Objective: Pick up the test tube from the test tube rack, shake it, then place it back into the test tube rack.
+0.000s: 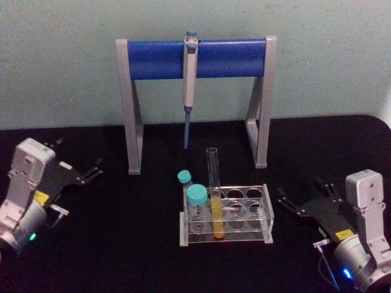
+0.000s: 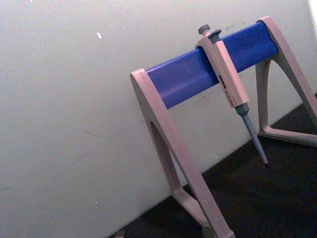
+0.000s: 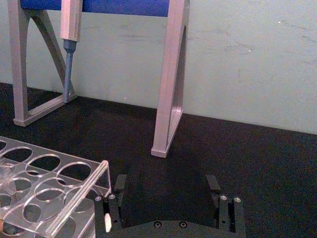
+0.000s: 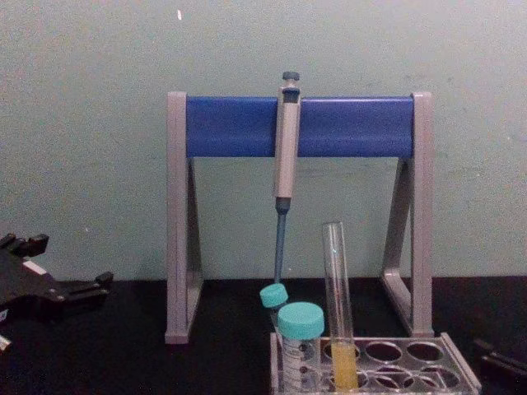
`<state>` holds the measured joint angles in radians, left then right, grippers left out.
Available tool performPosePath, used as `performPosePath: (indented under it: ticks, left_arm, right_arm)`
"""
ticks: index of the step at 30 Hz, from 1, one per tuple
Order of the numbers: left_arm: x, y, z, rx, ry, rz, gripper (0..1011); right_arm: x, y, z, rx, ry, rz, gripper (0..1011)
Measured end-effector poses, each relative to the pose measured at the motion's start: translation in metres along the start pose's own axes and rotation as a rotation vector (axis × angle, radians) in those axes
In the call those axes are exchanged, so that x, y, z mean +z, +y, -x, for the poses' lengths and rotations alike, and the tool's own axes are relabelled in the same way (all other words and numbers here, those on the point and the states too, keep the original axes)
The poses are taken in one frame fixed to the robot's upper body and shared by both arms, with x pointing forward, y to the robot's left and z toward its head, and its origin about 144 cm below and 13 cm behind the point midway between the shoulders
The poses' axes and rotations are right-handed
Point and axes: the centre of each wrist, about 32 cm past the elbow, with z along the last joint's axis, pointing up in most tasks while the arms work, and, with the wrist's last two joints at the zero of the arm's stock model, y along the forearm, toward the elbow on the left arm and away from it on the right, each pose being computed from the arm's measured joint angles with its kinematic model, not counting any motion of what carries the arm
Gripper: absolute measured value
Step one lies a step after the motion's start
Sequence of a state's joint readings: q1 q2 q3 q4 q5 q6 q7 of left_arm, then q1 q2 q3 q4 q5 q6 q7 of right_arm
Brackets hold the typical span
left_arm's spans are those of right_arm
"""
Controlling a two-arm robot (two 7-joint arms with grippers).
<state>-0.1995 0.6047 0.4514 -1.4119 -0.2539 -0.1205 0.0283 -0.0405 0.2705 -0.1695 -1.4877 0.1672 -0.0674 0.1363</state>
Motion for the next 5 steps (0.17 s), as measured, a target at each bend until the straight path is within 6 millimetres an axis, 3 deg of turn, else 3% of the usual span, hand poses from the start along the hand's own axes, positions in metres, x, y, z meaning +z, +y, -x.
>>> performPosePath:
  ticks: [5]
  left_arm:
    - [0.0000, 0.0000, 0.0000, 0.000, 0.000, 0.000, 1001]
  right_arm:
    - [0.0000, 0.0000, 0.0000, 0.000, 0.000, 0.000, 1000]
